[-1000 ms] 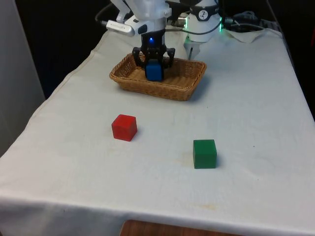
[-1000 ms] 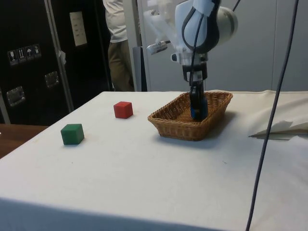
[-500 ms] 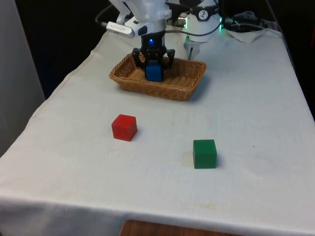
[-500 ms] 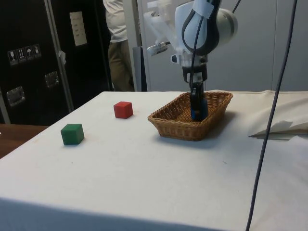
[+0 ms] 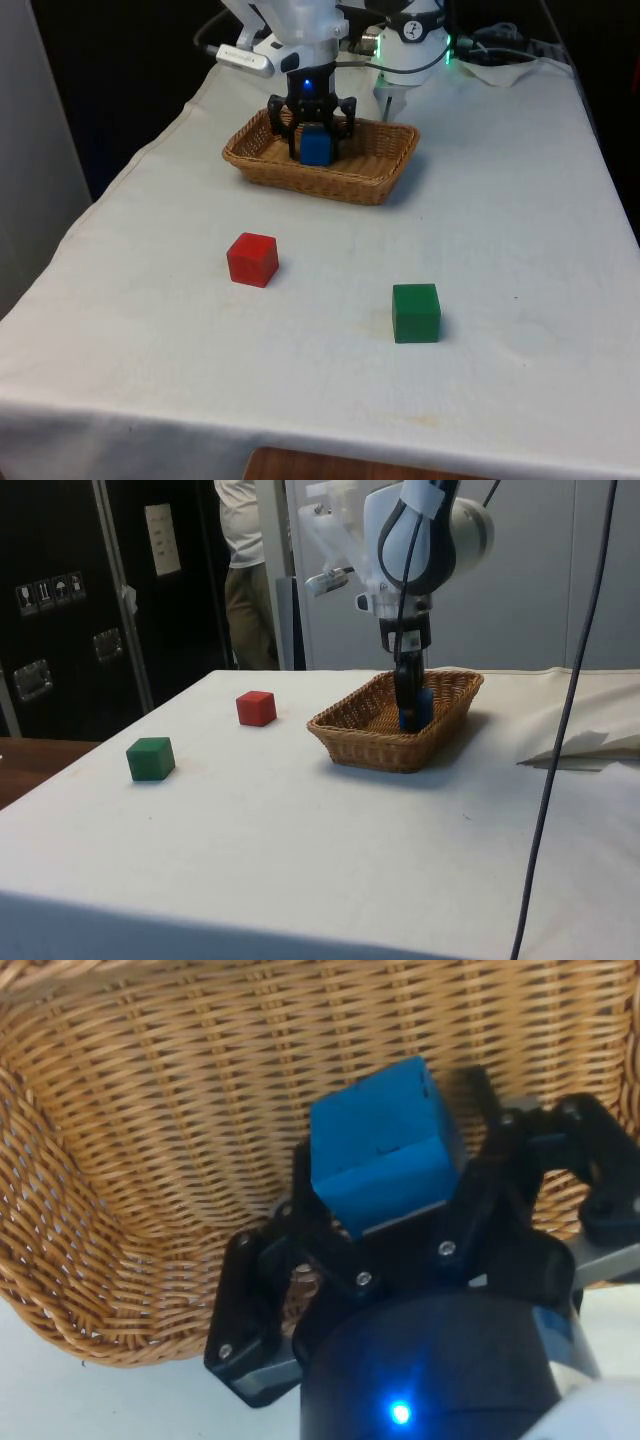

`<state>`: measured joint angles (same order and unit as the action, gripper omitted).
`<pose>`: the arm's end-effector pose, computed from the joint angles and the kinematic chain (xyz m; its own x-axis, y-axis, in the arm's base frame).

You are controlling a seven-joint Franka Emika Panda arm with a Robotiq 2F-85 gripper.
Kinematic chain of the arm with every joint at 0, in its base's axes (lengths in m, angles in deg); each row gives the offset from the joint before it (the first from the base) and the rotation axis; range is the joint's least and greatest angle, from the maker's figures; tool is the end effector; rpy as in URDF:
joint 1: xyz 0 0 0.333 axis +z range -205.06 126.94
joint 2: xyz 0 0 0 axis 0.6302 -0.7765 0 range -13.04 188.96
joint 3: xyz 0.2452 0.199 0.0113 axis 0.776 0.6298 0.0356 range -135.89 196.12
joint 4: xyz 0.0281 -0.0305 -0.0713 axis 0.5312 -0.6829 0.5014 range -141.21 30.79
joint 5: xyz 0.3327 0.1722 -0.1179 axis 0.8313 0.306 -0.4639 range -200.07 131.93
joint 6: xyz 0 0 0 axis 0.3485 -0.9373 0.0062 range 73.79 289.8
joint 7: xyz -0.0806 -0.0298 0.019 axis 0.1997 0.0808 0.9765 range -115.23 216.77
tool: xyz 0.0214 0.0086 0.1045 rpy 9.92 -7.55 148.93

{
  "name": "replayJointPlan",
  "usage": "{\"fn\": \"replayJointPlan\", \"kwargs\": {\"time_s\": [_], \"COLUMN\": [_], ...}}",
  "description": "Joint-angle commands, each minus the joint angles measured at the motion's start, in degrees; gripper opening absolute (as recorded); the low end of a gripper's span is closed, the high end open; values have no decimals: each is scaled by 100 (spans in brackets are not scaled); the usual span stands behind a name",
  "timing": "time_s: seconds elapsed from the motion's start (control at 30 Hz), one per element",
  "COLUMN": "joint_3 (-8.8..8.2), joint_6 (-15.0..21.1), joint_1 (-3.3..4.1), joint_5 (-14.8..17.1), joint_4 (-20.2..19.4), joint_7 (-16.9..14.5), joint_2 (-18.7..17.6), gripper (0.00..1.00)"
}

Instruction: Pick up the blue cube and place it into the basket.

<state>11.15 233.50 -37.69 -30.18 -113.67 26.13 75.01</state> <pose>0.4128 -0.1422 0.1796 0.9967 0.0649 -0.0494 0.0666 -0.9972 0.0326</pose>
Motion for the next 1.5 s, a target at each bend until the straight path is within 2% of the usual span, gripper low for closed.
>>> {"fn": "replayJointPlan", "kwargs": {"time_s": [0.0, 0.03, 0.07, 0.1, 0.13, 0.37, 0.47, 0.5, 0.53, 0.77, 0.8, 0.83, 0.87, 1.0, 1.03, 1.07, 1.27, 1.3, 1.33, 1.47], "joint_3": [6, 6, 6, 6, 6, 6, -52, 0, -63, -80, -23, -80, -80, -46, -23, -40, 6, 23, 17, 80], "joint_6": [11, 11, 11, 11, 11, 11, -149, -29, -195, -579, -550, -625, -659, -831, -819, -854, -1031, -997, -1060, -1197], "joint_1": [-6, -6, -6, -6, -6, -6, 34, 0, 40, 29, 0, 29, 23, 17, 0, 17, 29, 17, 29, 34], "joint_5": [6, 6, 6, 6, 6, 6, -80, 0, -103, -223, -69, -246, -269, -264, -149, -258, -281, -149, -281, -269], "joint_4": [6, 6, 6, 6, 6, 6, 57, 40, 74, 160, 143, 160, 155, 149, 138, 143, 149, 138, 149, 218], "joint_7": [-6, -6, -6, -6, -6, -6, 103, 17, 126, 281, 138, 309, 338, 430, 309, 441, 521, 401, 539, 602], "joint_2": [-11, -11, -11, -11, -11, -11, 132, 52, 172, 527, 527, 579, 625, 814, 825, 842, 1066, 1060, 1100, 1209], "gripper": [56, 66, 90, 98, 100, 100, 100, 100, 100, 100, 100, 100, 100, 100, 100, 100, 100, 100, 100, 100]}}
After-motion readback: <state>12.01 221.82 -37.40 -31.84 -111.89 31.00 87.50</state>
